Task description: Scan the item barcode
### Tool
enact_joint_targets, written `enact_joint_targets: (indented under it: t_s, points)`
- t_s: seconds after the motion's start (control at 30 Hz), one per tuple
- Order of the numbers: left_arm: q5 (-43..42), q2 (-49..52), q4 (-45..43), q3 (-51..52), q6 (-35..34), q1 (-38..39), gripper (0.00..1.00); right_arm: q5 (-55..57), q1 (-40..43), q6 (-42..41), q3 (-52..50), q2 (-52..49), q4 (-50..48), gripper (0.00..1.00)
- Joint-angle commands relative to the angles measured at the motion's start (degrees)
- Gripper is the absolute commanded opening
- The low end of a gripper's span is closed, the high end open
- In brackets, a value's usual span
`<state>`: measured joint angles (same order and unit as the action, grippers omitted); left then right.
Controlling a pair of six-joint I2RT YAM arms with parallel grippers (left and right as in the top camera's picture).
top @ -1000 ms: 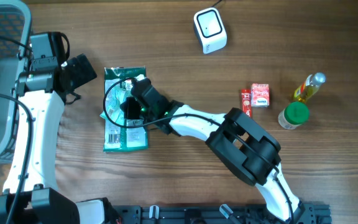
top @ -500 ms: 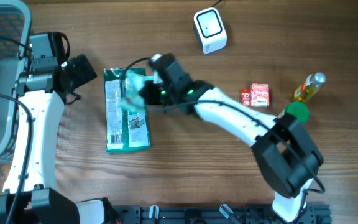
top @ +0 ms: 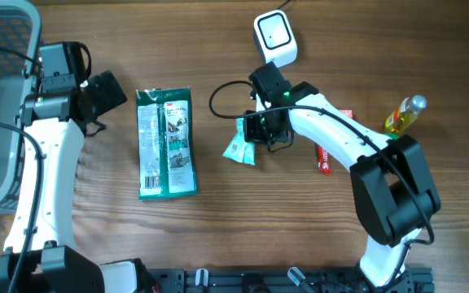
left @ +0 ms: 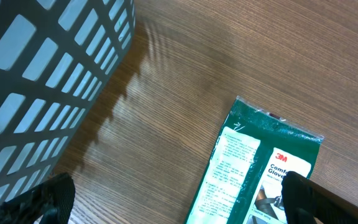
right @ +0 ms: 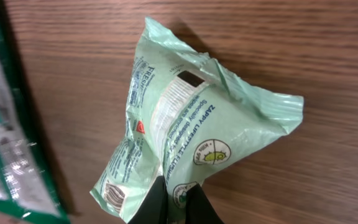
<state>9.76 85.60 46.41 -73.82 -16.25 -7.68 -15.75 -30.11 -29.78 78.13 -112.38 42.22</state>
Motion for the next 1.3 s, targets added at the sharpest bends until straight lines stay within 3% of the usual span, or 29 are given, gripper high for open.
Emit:
enact_joint_targets:
  t_s: [0.0, 0.07, 0.17, 0.2, 0.33, 0.43, 0.5, 0.57, 0.6, 0.7, 0.73, 0.97, 1.27]
  points:
    - [0.11, -0.11, -0.15, -0.33, -0.72, -0.33, 1.00, 5.53, 0.13, 1.33, 0.13, 1.05, 0.33, 0.04]
    - [0.11, -0.11, -0.15, -0.33, -0.72, -0.33, 1.00, 5.53, 0.13, 1.42, 0.13, 1.05, 0.31, 0.07]
    - [0.11, -0.11, -0.15, -0.33, -0.72, -0.33, 1.00, 5.53, 0.13, 4.37, 0.13, 1.05, 0.50, 0.30]
    - [0.11, -0.11, -0.15, -0.33, -0.72, -0.33, 1.00, 5.57, 0.13, 4.35, 0.13, 1.05, 0.61, 0.43]
    - [0.11, -0.11, -0.15, -0.33, -0.72, -0.33, 1.00, 5.51, 0.20, 4.76, 0.96, 1.22, 0.57, 0.52]
    - [0.11, -0.11, -0.15, -0.33, -0.72, -0.33, 1.00, 5.51, 1.03, 7.19, 8.55, 1.64, 5.57, 0.58]
    - [0.11, -0.11, -0.15, -0.33, -0.74, -0.33, 1.00, 5.51, 1.33, 7.23, 13.64, 1.64, 9.68, 0.56]
    - [0.11, -0.11, -0.15, -0.33, -0.74, -0.33, 1.00, 4.90, 1.31, 7.19, 16.55, 1.64, 11.80, 0.39]
    - [0.11, -0.11, -0.15, -0.33, -0.74, -0.33, 1.00, 3.82, 1.31, 7.26, 16.50, 1.62, 11.82, 0.25]
    - [0.11, -0.11, -0.15, -0.33, -0.72, -0.33, 1.00, 1.51, 1.33, 7.28, 14.60, 1.18, 11.65, 0.07]
    - [0.11, -0.11, -0.15, -0.33, -0.72, -0.33, 1.00, 0.17, 1.33, 7.30, 13.49, 1.14, 11.39, 0.04]
    - [0.11, -0.11, -0.15, -0.33, -0.72, -0.33, 1.00, -10.10, 1.33, 7.06, 1.99, 1.14, 4.35, 0.04]
    - [0.11, -0.11, -0.15, -0.33, -0.72, -0.33, 1.00, -9.57, 1.46, 1.16, -8.41, 1.11, -11.50, 0.04]
